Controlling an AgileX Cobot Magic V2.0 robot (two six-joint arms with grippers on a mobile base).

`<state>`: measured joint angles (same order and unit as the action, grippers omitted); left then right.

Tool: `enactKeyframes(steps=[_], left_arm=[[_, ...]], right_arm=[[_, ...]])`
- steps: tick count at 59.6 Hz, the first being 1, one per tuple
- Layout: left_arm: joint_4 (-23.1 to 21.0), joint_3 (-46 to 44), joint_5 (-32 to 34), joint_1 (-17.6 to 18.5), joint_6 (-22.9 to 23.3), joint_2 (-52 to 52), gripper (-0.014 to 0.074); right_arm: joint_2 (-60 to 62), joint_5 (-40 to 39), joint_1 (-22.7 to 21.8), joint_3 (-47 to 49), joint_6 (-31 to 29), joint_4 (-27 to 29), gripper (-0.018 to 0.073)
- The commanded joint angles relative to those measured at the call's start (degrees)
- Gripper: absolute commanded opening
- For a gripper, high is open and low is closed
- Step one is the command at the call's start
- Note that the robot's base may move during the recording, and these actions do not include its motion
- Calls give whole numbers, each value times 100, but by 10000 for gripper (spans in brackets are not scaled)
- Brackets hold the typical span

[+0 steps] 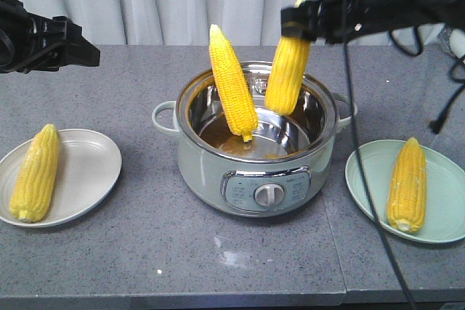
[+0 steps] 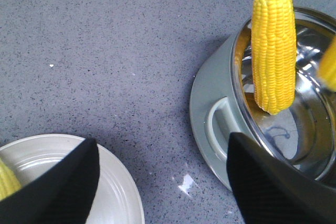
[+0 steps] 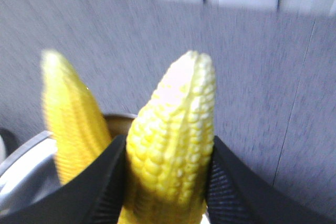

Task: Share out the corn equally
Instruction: 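Move both grippers back over the pot and grasp another cob each, then lift the second pair of corn cobs up out of the pot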

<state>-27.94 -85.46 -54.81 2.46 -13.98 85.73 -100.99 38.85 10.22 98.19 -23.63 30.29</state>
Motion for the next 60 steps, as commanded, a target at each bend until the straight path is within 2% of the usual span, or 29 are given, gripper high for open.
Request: enactKeyframes(steps=[1,5,13,18,25,36,46,51,60], left_arm=[[-390,-164,313,9,-8,-217,503],[-685,-164,398,13,-67,-217,503],[-1440,-164,760,183,-605,-204,503],[-1944,-164,1090,517,-925,-112,503],[-2312,-171,1689,1125,-1387,144,503],[-2427,-171,2884,1811,-1509,551,503],[-2456,-171,3824,2184,-1596,937,503],[-2457,-293,3857,2238,-1612,1143,503],[-2451,-1020,3684,2232,-1613,1553,503]], right_arm=[[880,-408,-118,187,-157,104,-9],[1359,-380,-124,187,-157,-75,-9],[2201,-328,-170,187,-133,-649,-8],[2635,-322,-170,187,-68,-1048,-6],[3013,-276,-170,187,311,-1645,-5],[3132,90,-170,187,1040,-2705,-5],[3132,213,-165,187,1337,-3238,-5],[3132,238,-165,187,1392,-3426,-5],[3132,269,-165,187,1392,-3520,-5]])
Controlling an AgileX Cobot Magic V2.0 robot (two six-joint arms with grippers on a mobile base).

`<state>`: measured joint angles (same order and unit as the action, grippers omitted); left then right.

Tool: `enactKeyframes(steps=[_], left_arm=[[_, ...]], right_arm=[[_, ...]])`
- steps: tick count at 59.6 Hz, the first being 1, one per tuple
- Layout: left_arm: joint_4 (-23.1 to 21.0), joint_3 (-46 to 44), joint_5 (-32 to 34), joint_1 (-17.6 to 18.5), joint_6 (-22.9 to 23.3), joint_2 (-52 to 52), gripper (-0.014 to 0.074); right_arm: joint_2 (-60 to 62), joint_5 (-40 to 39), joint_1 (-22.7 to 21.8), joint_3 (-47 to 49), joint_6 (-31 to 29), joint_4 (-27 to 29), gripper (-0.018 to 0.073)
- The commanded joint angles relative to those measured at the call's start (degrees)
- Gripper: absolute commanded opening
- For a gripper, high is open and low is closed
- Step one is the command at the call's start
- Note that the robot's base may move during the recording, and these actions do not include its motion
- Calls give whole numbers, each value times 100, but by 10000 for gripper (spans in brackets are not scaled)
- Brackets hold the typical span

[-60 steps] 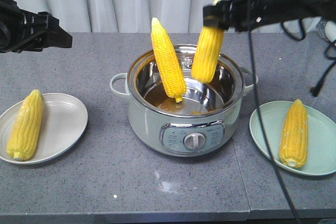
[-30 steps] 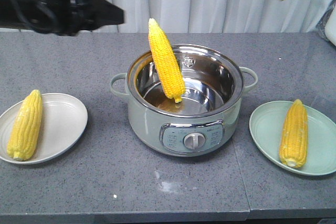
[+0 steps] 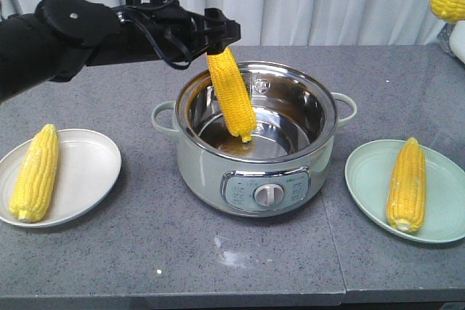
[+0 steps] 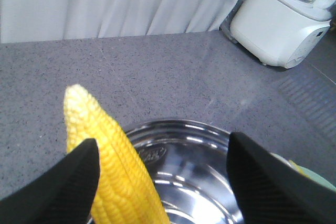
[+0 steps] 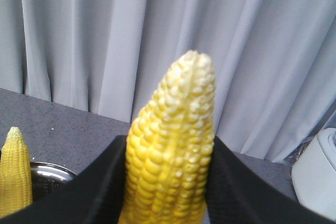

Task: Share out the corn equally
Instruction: 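Lift the second pair of corn cobs up out of the pot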

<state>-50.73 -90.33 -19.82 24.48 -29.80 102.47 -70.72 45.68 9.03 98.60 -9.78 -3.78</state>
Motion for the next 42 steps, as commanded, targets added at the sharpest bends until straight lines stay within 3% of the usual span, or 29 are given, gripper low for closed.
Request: enactKeyframes(steps=[1,11,17,28,42], left_arm=[[-172,-626,163,29,-31,-80,503],[-165,-1008,134,29,99,152,503],[62,-1008,190,3,167,210,503],[353,-1008,-31,-292,935,241,503],[473,-1008,-140,-307,985,374,503]], right_arm=[[106,-410,-46,146,7,-132,-5],[106,-350,-46,146,7,-272,-5],[106,-324,-46,146,18,-380,-5],[106,-288,-46,146,37,-385,-5],[106,-289,-46,146,110,-372,-5]])
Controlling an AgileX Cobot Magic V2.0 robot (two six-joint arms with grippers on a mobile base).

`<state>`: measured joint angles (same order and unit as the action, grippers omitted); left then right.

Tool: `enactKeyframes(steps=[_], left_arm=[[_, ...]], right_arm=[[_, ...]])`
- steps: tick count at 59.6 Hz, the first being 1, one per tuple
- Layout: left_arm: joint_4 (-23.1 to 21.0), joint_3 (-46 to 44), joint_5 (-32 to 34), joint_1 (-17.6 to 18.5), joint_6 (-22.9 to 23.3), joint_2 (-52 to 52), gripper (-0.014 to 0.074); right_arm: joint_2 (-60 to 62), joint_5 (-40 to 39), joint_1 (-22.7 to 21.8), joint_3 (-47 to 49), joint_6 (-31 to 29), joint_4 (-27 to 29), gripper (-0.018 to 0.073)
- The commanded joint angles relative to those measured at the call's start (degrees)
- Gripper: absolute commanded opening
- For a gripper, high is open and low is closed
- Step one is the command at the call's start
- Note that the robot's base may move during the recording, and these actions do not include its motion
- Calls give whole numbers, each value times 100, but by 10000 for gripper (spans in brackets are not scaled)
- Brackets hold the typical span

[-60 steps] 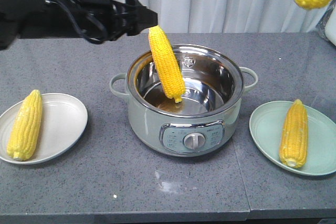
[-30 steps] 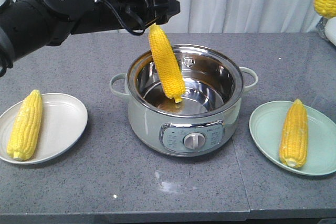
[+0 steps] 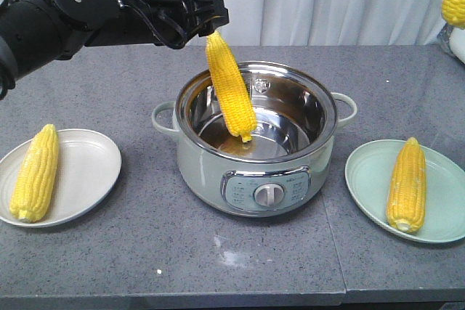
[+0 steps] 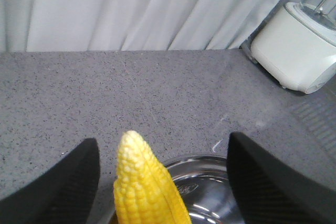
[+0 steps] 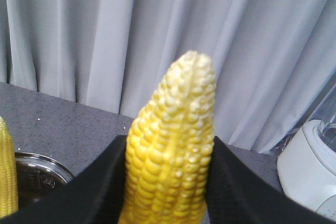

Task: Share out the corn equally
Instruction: 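Lift the second pair of corn cobs up out of the pot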

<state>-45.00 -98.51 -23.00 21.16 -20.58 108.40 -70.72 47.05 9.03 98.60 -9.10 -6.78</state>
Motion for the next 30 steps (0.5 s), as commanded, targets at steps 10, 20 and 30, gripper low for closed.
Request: enactKeyframes(steps=[10,20,30], left_arm=[[-140,-191,140,25,70,-53,503],[-145,-191,153,25,64,134,503],[-165,-191,177,54,70,215,503]], right_arm=[[106,-385,-46,146,53,-70,-5],[106,-378,-46,146,53,-70,-5],[106,-366,-46,146,65,-70,-5]])
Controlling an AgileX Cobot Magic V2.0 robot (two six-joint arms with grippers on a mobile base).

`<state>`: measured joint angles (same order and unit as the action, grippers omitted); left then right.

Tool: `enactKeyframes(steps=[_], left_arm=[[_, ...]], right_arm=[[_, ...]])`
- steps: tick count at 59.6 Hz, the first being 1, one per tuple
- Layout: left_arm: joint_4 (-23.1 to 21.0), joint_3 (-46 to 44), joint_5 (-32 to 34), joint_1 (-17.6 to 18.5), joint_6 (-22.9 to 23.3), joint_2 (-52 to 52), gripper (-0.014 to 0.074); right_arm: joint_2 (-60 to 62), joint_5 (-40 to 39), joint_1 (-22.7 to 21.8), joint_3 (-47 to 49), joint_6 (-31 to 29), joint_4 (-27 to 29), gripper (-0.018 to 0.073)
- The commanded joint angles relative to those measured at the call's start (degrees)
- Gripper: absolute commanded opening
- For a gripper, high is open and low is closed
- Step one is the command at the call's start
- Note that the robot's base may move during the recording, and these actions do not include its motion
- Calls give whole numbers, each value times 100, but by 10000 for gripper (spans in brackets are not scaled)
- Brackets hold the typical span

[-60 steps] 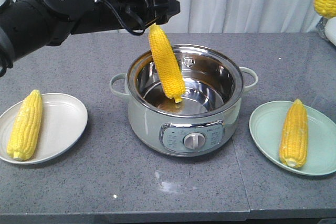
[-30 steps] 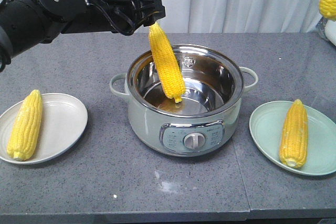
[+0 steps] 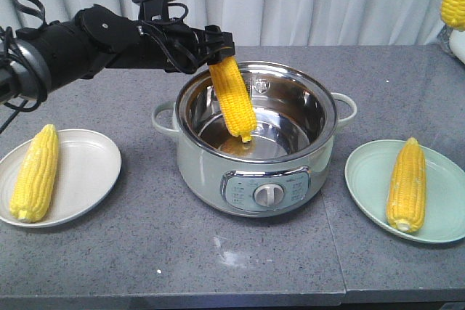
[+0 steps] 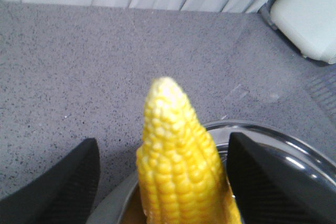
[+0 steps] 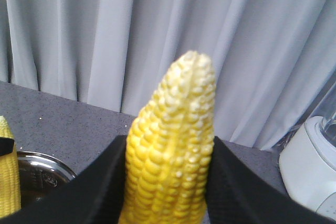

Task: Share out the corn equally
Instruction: 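Lift the second pair of corn cobs up out of the pot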

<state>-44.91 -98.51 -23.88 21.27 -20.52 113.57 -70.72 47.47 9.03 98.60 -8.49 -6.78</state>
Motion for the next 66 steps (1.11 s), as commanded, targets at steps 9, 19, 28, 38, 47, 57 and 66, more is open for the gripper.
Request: enactKeyframes(steps=[9,19,28,38,47,57,66], left_arm=[[-167,-191,351,95,58,-302,503],[-167,-191,365,151,63,-302,434],[-167,-191,370,177,63,-302,211],[-162,-191,347,177,58,-354,-9],[-162,-191,340,177,62,-683,-8],[-158,-191,110,177,62,-1515,-8],[27,-191,-704,166,57,-2401,-8]], right_arm=[[106,-355,-46,146,3,-70,-5],[106,-312,-46,146,3,-70,-5],[106,-233,-46,146,3,-70,-5],[106,-207,-46,146,3,-70,-5],[106,-211,-46,146,69,-42,-5],[106,-197,-46,146,227,-16,-5],[106,59,-46,146,218,363,-5]])
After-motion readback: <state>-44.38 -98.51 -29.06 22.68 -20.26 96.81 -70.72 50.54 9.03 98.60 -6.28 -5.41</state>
